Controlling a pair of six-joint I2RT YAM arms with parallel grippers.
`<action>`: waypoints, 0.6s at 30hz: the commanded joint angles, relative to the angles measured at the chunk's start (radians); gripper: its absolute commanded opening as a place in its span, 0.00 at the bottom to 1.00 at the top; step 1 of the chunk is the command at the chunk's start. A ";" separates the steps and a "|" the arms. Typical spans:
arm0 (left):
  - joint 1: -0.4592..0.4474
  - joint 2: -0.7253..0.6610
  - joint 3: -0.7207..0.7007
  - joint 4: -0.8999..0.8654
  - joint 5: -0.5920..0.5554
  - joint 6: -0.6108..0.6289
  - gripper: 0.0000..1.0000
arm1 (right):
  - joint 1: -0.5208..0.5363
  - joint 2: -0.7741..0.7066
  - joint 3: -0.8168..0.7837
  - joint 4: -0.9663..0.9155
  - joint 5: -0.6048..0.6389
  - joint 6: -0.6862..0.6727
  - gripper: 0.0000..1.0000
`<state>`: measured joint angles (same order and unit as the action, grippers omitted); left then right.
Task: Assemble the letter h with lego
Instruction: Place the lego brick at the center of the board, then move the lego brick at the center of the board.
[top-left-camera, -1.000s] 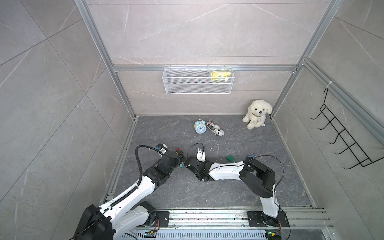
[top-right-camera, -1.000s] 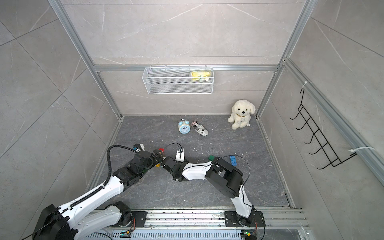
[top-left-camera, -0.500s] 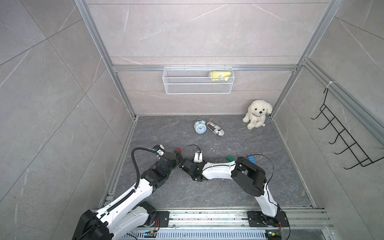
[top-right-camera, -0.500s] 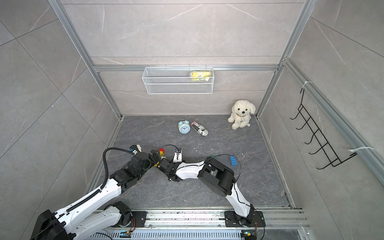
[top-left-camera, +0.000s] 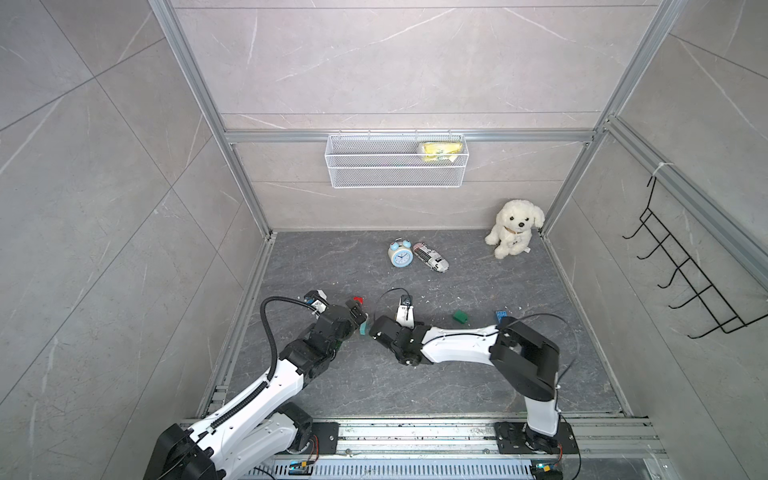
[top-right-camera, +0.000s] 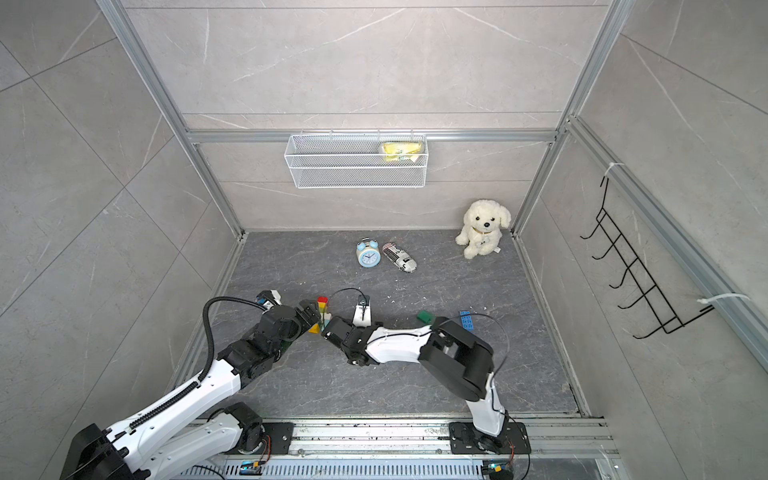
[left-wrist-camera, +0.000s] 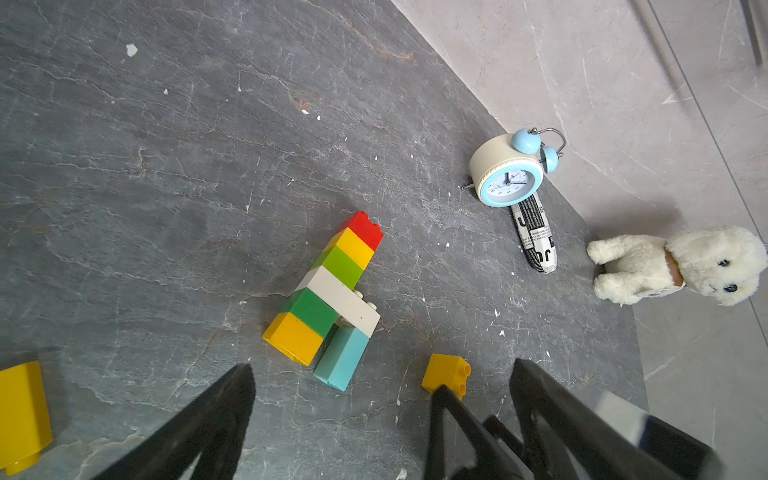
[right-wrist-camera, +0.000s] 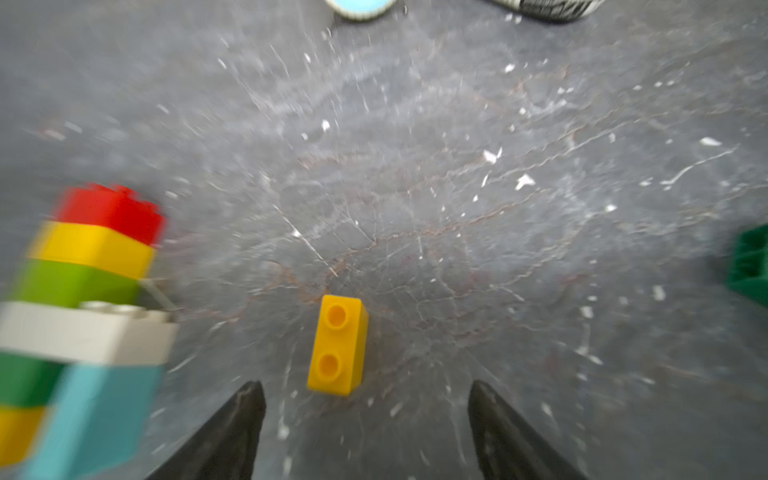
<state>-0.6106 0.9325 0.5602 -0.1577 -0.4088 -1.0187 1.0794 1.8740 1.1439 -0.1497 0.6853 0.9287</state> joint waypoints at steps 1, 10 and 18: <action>0.005 -0.017 -0.005 -0.003 -0.036 0.009 1.00 | -0.028 -0.197 -0.094 0.085 -0.078 -0.093 0.83; 0.004 -0.002 0.003 0.014 -0.013 0.034 1.00 | -0.612 -0.474 -0.295 -0.196 -0.653 -0.222 0.80; 0.005 0.040 0.015 0.030 0.014 0.052 0.99 | -0.742 -0.304 -0.182 -0.352 -0.710 -0.188 0.77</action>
<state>-0.6106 0.9604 0.5602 -0.1558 -0.4042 -0.9943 0.3359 1.5047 0.9104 -0.4095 0.0483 0.7361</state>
